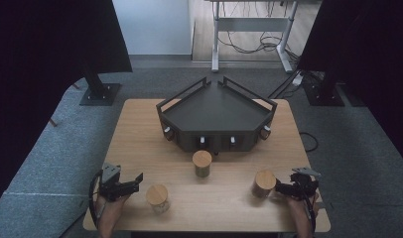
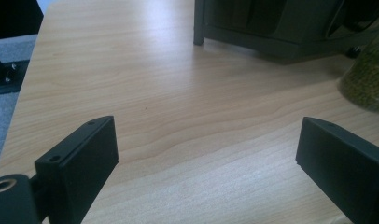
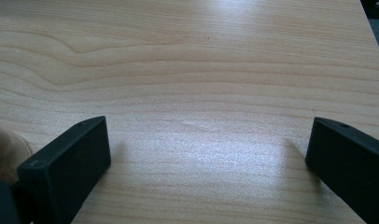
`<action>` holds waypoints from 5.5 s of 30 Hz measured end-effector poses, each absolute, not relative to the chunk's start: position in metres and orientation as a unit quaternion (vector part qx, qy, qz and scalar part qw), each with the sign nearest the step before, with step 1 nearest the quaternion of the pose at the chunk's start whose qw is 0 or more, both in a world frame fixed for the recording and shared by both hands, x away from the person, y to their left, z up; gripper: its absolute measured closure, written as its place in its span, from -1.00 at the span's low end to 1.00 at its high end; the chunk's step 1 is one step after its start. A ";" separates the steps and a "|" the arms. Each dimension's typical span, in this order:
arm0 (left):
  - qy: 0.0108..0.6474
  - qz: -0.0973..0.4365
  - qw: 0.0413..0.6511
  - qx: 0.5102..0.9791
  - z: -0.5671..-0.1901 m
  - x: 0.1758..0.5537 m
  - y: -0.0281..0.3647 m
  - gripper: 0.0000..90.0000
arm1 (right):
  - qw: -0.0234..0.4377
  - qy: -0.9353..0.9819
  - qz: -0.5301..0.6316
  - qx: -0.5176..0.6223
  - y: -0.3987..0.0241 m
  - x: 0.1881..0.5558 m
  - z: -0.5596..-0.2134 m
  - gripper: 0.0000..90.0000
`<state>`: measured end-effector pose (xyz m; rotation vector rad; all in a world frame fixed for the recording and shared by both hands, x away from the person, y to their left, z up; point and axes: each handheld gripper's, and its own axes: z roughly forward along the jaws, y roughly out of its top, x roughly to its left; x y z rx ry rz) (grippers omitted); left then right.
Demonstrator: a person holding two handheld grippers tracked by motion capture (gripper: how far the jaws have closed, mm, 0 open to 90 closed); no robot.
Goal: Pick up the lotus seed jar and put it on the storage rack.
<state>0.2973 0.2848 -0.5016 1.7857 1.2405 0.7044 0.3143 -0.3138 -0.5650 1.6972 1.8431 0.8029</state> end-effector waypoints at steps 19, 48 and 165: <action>0.481 0.288 0.435 0.704 -0.484 0.284 0.282 -0.88 | 0.252 0.678 0.295 0.624 -0.314 0.314 -0.565 -1.00; 0.450 0.280 0.465 0.709 -0.467 0.265 0.264 -0.88 | 0.252 0.679 0.296 0.623 -0.314 0.314 -0.565 -1.00; 0.400 0.231 0.457 0.760 -0.524 0.238 0.209 -0.47 | 0.249 0.686 0.299 0.615 -0.312 0.313 -0.565 -1.00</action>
